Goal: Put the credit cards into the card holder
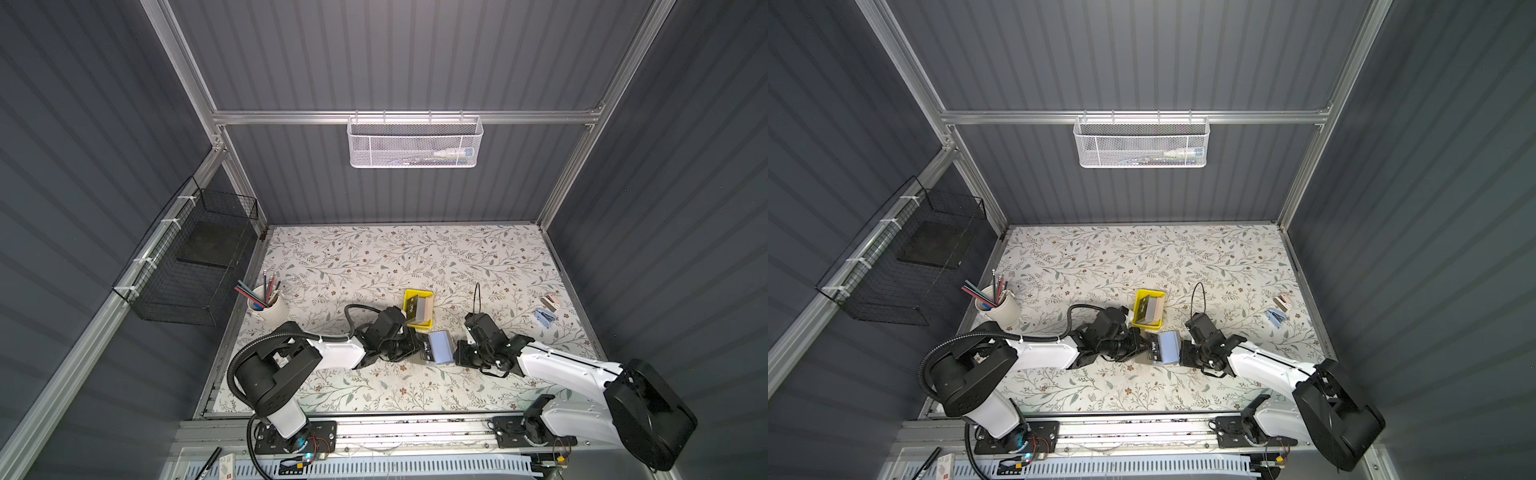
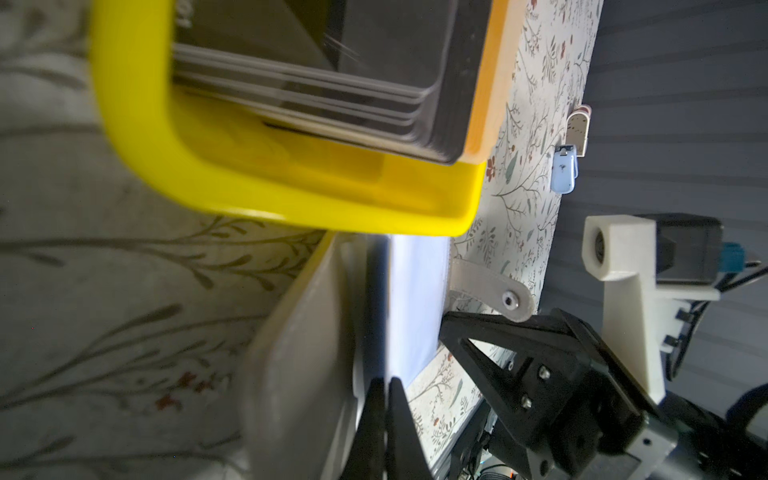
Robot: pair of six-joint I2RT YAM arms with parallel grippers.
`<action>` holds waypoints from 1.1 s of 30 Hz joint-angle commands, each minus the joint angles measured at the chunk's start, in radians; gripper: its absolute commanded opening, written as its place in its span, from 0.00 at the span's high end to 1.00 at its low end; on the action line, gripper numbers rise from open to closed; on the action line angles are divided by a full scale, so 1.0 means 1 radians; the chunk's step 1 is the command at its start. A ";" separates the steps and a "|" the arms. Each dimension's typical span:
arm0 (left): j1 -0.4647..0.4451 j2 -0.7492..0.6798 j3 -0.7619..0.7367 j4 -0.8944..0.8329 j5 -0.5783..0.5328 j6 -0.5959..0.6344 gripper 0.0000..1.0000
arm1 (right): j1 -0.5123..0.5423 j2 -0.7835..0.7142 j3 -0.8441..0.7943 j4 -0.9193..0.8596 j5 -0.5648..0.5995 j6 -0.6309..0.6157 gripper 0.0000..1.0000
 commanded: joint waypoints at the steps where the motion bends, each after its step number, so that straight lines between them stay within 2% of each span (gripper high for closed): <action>1: 0.003 0.027 -0.020 0.034 0.030 -0.010 1.00 | 0.014 0.001 -0.023 -0.030 -0.022 0.008 0.92; 15: -0.002 0.023 -0.067 0.040 0.029 -0.012 1.00 | 0.034 -0.144 -0.070 -0.031 -0.065 0.014 0.91; 20: -0.013 0.038 -0.071 0.050 0.029 -0.006 1.00 | 0.034 -0.203 -0.053 -0.094 0.005 0.026 0.82; 26: -0.027 0.038 -0.066 0.051 0.030 0.010 1.00 | 0.024 -0.243 -0.021 -0.160 0.064 0.048 0.82; 29: -0.030 0.040 -0.053 0.038 0.062 0.028 1.00 | 0.021 -0.263 -0.011 -0.158 0.042 0.041 0.84; 33: -0.030 0.052 -0.034 0.037 0.070 0.036 0.99 | 0.020 -0.260 -0.017 -0.077 -0.084 0.021 0.86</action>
